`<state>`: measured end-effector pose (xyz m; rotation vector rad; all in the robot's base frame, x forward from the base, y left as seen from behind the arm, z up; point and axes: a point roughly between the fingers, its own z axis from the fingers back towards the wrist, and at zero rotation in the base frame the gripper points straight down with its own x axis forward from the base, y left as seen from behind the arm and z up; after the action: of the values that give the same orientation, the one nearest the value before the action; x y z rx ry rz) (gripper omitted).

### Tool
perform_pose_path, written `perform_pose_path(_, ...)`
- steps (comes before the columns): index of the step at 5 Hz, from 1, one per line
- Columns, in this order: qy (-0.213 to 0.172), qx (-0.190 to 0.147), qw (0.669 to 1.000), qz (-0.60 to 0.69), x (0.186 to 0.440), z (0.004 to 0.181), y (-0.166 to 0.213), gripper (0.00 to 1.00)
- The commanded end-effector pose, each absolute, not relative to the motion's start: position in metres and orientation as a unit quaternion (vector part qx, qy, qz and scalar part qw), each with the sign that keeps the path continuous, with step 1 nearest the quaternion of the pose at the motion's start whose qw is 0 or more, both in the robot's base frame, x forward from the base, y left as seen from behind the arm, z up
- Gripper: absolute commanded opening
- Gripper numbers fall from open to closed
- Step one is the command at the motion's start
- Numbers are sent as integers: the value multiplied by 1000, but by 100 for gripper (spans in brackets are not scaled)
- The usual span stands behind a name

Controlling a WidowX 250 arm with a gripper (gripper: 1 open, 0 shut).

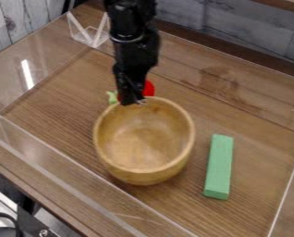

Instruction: Move the red fruit to the left

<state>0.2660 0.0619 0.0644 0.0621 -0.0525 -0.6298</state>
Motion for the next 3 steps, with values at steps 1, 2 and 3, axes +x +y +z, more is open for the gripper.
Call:
perform_pose_path(1,-53,44,947,-315,268,69,63,0)
perform_pose_path(2,-52,39,947,-314,265,60,61,0)
perform_pose_path(3,-51,33,950,-306,256,58,55,0)
